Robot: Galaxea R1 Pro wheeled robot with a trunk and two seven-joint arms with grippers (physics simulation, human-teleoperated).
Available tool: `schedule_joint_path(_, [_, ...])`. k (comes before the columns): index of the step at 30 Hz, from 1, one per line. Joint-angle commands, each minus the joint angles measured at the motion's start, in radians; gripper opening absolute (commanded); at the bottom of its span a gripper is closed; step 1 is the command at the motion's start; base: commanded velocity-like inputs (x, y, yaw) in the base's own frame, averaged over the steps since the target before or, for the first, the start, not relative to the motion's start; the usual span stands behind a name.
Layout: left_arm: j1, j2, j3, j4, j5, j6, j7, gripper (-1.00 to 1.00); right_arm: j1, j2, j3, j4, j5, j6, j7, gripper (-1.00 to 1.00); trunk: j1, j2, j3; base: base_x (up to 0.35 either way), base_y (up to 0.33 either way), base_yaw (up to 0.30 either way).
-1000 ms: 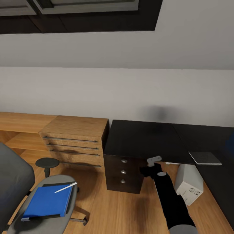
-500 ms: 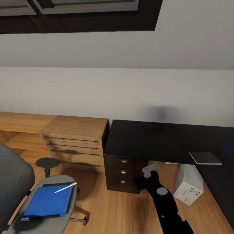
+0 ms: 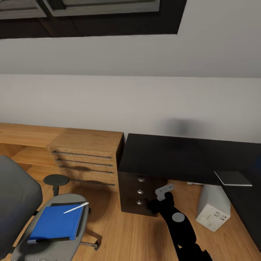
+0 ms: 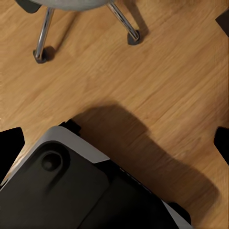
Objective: In the bedroom, organize the workspace by keeping the computer under the desk, ensuring the monitor is on the desk, placing the keyboard on the desk next to the monitor, placing the mouse on the desk next to the keyboard, moving the folder from the swivel chair onto the desk next to the mouse, stacking the notebook on top of the folder with the pen on top of the notebook, and positioning the swivel chair next to the desk.
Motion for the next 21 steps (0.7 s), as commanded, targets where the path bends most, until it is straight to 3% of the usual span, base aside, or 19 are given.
schedule_joint_path(1, [0.001, 0.000, 0.000, -0.005, 0.004, 0.003, 0.006, 1.00, 0.000, 0.000, 0.001, -0.001, 0.011, 0.006, 0.008, 1.00, 0.000, -0.001, -0.001, 0.000, 0.000, 0.218])
schedule_joint_path(4, [0.005, 0.001, 0.003, -0.018, 0.005, 0.003, 0.008, 1.00, -0.002, 0.000, 0.003, -0.001, 0.010, 0.021, 0.008, 1.00, 0.000, -0.001, -0.001, 0.000, 0.000, 0.238])
schedule_joint_path(10, [0.014, 0.009, 0.044, -0.037, 0.010, 0.008, 0.004, 1.00, -0.009, 0.000, 0.013, -0.001, 0.009, 0.099, 0.008, 1.00, 0.000, -0.001, 0.000, 0.000, 0.000, 0.264])
schedule_joint_path(21, [0.016, 0.010, 0.066, -0.028, 0.010, 0.007, -0.011, 1.00, -0.010, 0.000, 0.035, -0.002, 0.011, 0.121, 0.008, 1.00, 0.000, -0.001, 0.010, 0.000, 0.000, 0.260])
